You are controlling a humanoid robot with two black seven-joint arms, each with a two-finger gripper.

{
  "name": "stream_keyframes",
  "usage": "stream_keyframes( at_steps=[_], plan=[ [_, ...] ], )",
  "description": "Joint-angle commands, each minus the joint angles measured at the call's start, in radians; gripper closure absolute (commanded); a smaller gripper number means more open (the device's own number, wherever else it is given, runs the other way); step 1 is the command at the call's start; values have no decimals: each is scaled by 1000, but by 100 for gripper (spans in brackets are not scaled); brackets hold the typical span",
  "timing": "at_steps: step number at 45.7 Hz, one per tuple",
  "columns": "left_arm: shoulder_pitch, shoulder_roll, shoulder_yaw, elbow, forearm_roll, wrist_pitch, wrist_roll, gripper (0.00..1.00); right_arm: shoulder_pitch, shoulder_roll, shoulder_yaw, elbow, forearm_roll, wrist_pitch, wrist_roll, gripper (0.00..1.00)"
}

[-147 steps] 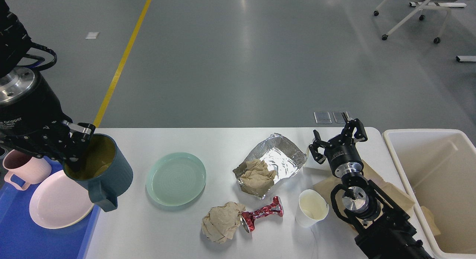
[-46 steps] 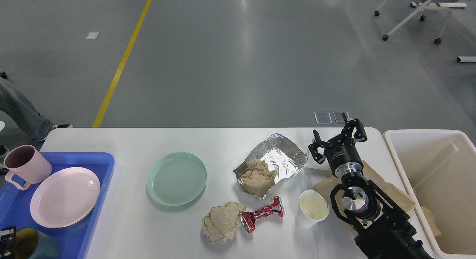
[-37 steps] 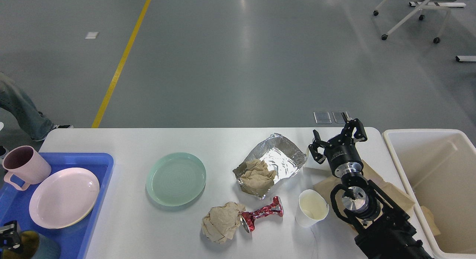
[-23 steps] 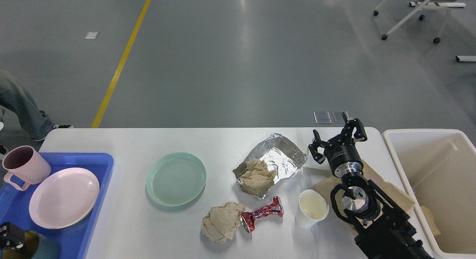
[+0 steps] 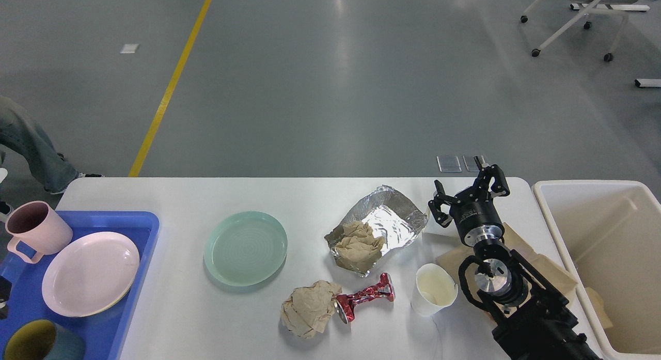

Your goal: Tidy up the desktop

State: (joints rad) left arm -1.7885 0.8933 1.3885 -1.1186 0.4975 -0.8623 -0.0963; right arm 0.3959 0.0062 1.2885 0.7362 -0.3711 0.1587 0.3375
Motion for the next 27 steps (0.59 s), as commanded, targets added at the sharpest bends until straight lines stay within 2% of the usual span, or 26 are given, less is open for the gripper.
stream_keyframes(
  at_steps=[1, 7, 9, 19, 27],
  plan=[
    [-218, -166, 176, -95, -175, -4, 4, 3, 0, 0, 0, 0, 0, 1, 0, 0],
    [-414, -324, 257, -202, -318, -4, 7, 3, 0, 0, 0, 0, 0, 1, 0, 0],
    [-460, -364, 259, -237, -355, -3, 21, 4, 0, 0, 0, 0, 0, 1, 0, 0],
    [-724, -551, 244, -414, -591, 3, 173, 4, 0, -2, 0, 0, 0, 1, 0, 0],
    [-850, -666, 198, -496, -654, -3, 184, 4, 0, -2, 0, 0, 0, 1, 0, 0]
  ],
)
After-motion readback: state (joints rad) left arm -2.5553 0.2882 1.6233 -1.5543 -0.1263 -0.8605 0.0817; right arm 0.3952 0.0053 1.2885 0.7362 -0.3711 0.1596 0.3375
